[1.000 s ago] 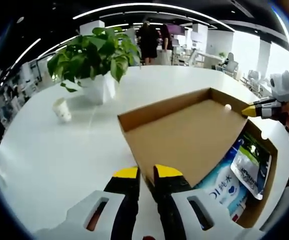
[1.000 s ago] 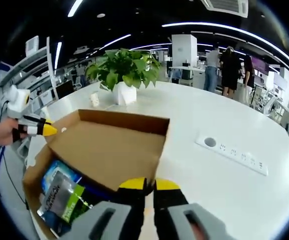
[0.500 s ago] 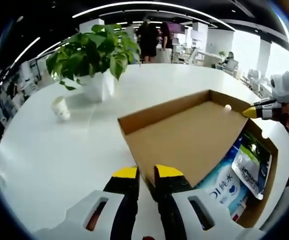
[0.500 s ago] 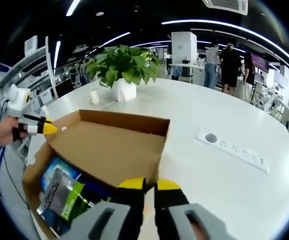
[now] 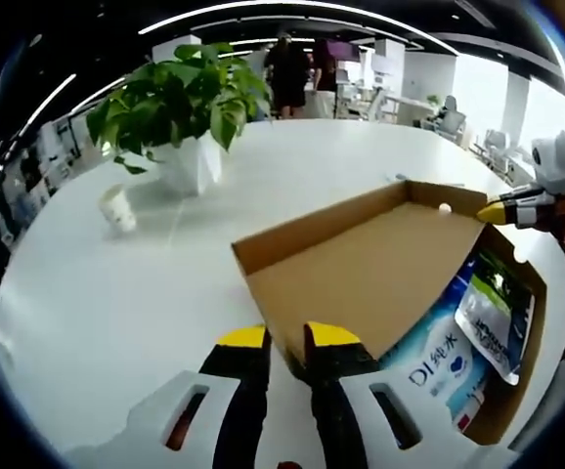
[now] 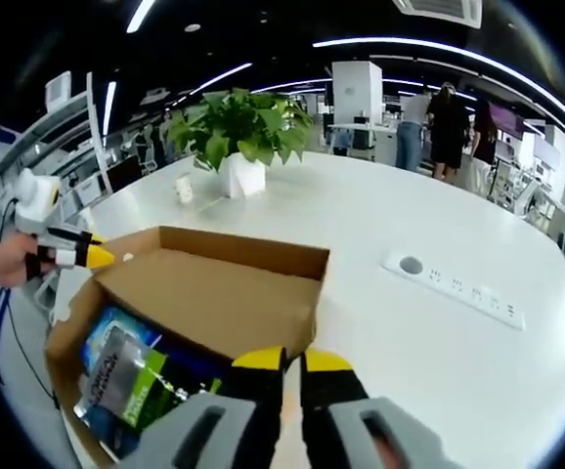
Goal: Operate the shoe box by opening the lid, removing the specified soft item, and placing it in the target area until the item is outside and the box remains undamaged.
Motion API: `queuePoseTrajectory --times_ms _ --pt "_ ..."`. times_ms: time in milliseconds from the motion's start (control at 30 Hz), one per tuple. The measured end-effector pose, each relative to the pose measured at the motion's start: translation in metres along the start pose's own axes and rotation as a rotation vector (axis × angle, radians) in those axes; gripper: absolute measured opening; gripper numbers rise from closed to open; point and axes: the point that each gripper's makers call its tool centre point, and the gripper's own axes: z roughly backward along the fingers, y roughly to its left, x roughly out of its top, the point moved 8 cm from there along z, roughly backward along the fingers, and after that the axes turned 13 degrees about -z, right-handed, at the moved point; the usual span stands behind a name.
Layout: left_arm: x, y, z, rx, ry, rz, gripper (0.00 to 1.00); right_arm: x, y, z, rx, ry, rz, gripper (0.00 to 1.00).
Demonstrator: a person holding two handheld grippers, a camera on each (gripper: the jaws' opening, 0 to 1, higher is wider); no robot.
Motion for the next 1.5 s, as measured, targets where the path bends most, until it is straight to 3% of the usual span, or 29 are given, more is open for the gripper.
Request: queuePoseTrajectory --times_ms 800,933,1033,1500 --pt "-0.007 -0.004 -0.002 -0.010 0.024 0.014 0.13 -0.003 0.000 0.008 -0.002 -0.005 -0.017 0.02" --pt "-0.008 -0.004 -0.001 -0.012 0.019 0.030 0.12 -0.004 0.000 0.010 -0.004 -0.015 -0.036 0.03" --pt "-0.010 -0.002 0.000 -0.026 0.016 0.089 0.14 -0.005 0.001 0.011 -0.005 -0.014 -0.039 0.03" --pt "-0.014 -0.005 0.014 -0.029 0.001 0.118 0.19 -0.011 0.001 0.019 0.006 -0.013 -0.071 0.10"
